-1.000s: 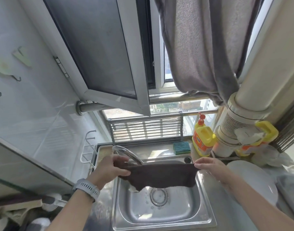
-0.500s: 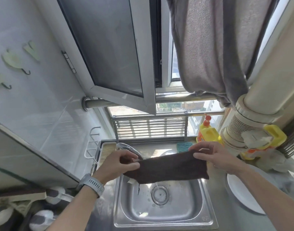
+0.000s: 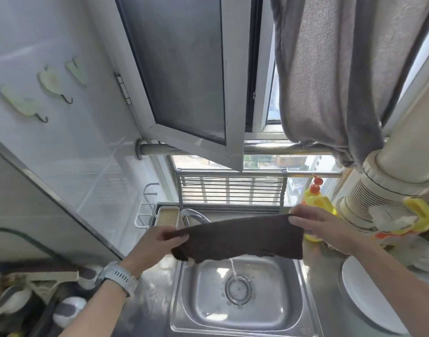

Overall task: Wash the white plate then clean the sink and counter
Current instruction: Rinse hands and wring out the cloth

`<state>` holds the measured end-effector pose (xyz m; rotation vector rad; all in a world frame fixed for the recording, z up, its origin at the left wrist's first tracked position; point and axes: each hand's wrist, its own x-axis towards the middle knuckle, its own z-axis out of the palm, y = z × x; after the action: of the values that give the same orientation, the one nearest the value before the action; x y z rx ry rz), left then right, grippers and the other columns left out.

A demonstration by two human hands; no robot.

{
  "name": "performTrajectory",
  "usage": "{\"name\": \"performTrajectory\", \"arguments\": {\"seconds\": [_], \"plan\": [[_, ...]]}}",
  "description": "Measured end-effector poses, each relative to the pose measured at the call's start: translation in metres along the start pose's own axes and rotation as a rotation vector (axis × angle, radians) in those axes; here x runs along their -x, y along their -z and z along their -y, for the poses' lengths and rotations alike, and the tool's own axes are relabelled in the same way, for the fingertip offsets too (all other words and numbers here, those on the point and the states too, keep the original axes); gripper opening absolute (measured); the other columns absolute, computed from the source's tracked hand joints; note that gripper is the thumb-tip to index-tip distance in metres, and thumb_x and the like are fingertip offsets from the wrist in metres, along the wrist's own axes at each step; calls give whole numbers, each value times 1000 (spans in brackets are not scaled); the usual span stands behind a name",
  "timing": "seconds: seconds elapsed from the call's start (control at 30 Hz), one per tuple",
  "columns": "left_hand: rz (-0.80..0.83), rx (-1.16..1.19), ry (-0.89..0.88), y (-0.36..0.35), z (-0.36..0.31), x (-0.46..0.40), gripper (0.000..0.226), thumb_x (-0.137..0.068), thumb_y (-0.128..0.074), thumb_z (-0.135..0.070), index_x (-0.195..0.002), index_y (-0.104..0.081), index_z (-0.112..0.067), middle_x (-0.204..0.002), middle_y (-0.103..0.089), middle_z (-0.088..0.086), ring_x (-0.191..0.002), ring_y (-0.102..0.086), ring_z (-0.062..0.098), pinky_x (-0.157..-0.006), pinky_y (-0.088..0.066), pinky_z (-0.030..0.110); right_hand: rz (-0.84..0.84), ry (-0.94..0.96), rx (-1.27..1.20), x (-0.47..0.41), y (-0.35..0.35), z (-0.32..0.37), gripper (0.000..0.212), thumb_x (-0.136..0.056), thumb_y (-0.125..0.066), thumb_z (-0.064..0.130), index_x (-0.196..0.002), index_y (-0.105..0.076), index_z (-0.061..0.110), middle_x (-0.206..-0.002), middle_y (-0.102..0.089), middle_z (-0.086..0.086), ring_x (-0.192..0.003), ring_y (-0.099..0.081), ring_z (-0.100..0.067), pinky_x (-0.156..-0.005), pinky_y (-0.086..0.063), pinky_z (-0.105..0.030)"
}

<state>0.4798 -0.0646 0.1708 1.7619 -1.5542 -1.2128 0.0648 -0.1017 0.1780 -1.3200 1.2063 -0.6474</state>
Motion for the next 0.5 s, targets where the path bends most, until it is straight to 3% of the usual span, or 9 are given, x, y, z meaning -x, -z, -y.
{"name": "performTrajectory", "arguments": {"seconds": [0.1,0.2,0.27,0.4,0.5], "plan": [[-26,324,204,-10,8,-1,18,-94,-71,-29,-101,-81,-15,-95,-80,11,-90,-74,23,-85,-58,35,35,-141,-277,-18,-14,-12,23,-95,-65,28,-103,-56,9,-98,-55,-13,-93,-53,-30,-85,-42,-49],[-49,502,376,-27,17,-5,25,-95,-70,-28,-108,-76,-7,-96,-80,14,-86,-75,28,-78,-61,42,25,-269,-381,-31,-33,-21,31,-86,-70,31,-107,-59,11,-100,-57,-14,-91,-59,-30,-82,-50,-49],[-89,515,432,-35,25,-4,26,-95,-70,-27,-112,-72,-7,-92,-79,10,-80,-72,26,-72,-61,40,66,-296,-384,-33,-41,-24,38,-89,-71,20,-121,-54,9,-107,-66,-18,-94,-67,-29,-82,-56,-46],[-62,596,415,-30,41,11,40,-91,-75,-12,-123,-54,-25,-110,-72,19,-90,-74,32,-67,-63,43,165,-260,-315,-33,-40,-19,54,-79,-77,-7,-121,-52,15,-100,-66,-26,-90,-66,-38,-69,-56,-43],[-17,589,257,-18,45,25,39,-85,-76,5,-111,-64,-22,-97,-67,22,-68,-67,32,-65,-58,42,99,-130,-83,-39,-42,2,34,-74,-79,-9,-102,-69,8,-96,-70,-22,-82,-67,-33,-63,-55,-37]]}}
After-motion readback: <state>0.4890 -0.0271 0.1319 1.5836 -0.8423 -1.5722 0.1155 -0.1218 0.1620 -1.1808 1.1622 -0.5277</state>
